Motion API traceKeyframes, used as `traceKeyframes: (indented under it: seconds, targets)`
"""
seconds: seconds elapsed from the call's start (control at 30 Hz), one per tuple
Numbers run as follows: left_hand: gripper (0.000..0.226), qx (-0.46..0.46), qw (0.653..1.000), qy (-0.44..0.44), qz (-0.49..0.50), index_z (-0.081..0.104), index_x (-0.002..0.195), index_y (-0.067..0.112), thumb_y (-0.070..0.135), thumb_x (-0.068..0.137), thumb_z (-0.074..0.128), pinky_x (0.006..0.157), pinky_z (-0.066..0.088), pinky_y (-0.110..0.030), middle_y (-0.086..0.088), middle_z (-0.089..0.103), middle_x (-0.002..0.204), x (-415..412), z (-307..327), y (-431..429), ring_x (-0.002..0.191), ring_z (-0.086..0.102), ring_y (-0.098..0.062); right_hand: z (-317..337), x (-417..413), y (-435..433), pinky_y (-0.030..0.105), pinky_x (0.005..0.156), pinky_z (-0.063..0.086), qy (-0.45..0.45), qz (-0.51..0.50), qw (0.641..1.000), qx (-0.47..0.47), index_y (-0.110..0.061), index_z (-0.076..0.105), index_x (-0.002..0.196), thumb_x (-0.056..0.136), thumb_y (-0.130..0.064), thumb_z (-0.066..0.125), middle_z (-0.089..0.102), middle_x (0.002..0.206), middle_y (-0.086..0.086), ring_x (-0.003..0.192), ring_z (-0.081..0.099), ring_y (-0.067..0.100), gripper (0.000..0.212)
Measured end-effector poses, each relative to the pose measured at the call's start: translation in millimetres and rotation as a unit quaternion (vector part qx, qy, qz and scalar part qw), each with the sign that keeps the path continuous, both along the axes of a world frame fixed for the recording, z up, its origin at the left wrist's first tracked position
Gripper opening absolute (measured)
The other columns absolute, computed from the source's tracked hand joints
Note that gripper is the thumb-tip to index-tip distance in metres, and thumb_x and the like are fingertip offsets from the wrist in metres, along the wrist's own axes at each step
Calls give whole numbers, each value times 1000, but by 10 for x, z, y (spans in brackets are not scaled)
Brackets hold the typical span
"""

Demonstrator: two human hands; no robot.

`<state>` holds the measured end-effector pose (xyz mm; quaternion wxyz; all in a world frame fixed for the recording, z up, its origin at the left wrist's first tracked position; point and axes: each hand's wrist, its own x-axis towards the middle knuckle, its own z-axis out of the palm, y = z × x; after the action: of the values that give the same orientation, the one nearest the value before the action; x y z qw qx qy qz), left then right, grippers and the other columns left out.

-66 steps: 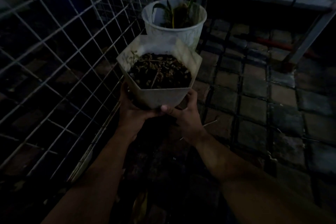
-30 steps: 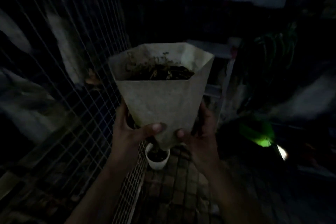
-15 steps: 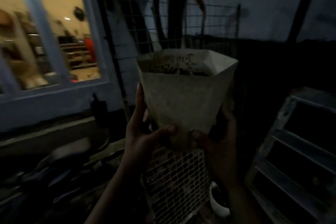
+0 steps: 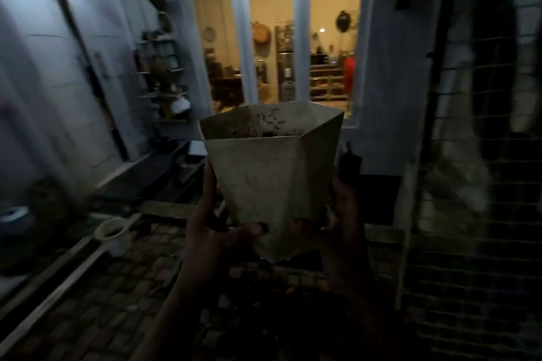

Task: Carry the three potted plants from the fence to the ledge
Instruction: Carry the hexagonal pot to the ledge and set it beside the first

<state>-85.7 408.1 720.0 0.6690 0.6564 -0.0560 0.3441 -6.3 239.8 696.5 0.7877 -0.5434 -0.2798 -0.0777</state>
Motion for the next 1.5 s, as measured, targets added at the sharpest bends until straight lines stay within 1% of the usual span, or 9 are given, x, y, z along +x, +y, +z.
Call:
traceKeyframes:
  seconds: [0.13, 0.23, 0.33, 0.47, 0.73, 0.9, 1.13, 1.33, 1.5]
  targets:
    - [125, -40, 996, 20, 80, 39, 144, 54, 37, 38, 101, 93, 56, -42, 21, 53, 147, -173, -139, 830, 135, 53, -14, -68, 40, 927, 50, 98, 53, 5, 59, 998, -28, -41, 49, 138, 57, -41, 88, 51, 144, -19, 134, 49, 8, 90]
    - [133, -55, 990, 26, 127, 32, 152, 44, 30, 40, 101, 99, 51, -57, 17, 51, 150, -279, -197, 1343, 137, 51, -18, -86, 92, 1570, 31, 91, 56, 5, 122, 992, -28, -51, 51, 132, 56, -38, 88, 53, 142, -20, 130, 52, 2, 86]
    - [132, -78, 982, 25, 170, 32, 152, 45, 31, 40, 101, 97, 52, -58, 16, 51, 150, -313, -223, 1768, 136, 52, -23, -113, 208, 2122, 14, 84, 53, 14, 196, 980, -28, -39, 47, 136, 60, -24, 86, 58, 131, -31, 122, 54, -11, 87]
    - [135, -81, 971, 16, 225, 31, 154, 40, 32, 39, 101, 79, 60, -40, 13, 60, 141, -175, -282, 2227, 128, 60, -18, -194, 504, 2779, 18, 84, 54, 26, 283, 959, -25, -28, 46, 138, 62, -23, 83, 55, 139, -20, 127, 53, -4, 85]
    - [131, -109, 923, -15, 368, 34, 152, 41, 31, 40, 101, 87, 58, -37, 9, 51, 151, 279, -431, 3018, 135, 53, -20, -194, 1242, 4040, 50, 97, 54, 42, 445, 894, -37, -19, 43, 143, 64, -15, 87, 56, 142, -10, 133, 54, 21, 91]
    - [120, -112, 888, -26, 446, 36, 150, 47, 19, 48, 94, 95, 57, -42, 13, 56, 147, 347, -477, 3466, 133, 56, -21, -161, 1388, 4825, 36, 87, 58, 84, 551, 829, -56, -22, 45, 141, 70, -3, 85, 58, 138, -17, 127, 58, 14, 83]
    - [137, -142, 842, -12, 520, 36, 151, 43, 39, 31, 103, 85, 60, -31, 13, 55, 146, 107, -731, 4488, 127, 60, -9, -330, 1198, 6048, 31, 82, 59, 98, 621, 774, -74, -15, 37, 146, 78, 26, 60, 66, 125, -23, 121, 63, 12, 82]
    - [144, -172, 826, -10, 537, 36, 153, 36, 38, 25, 103, 82, 60, -27, 0, 53, 150, -101, -1012, 5660, 130, 58, -16, -591, 989, 7311, 44, 94, 56, 127, 639, 752, -97, -16, 38, 141, 79, 6, 73, 64, 131, -16, 125, 60, 16, 75]
    - [147, -206, 832, -4, 515, 36, 151, 34, 32, 21, 103, 77, 60, -21, 20, 67, 129, -147, -1186, 6658, 113, 66, 1, -814, 907, 8276, 38, 94, 54, 178, 620, 760, -86, -20, 44, 136, 71, -10, 77, 63, 133, -10, 127, 58, 15, 75]
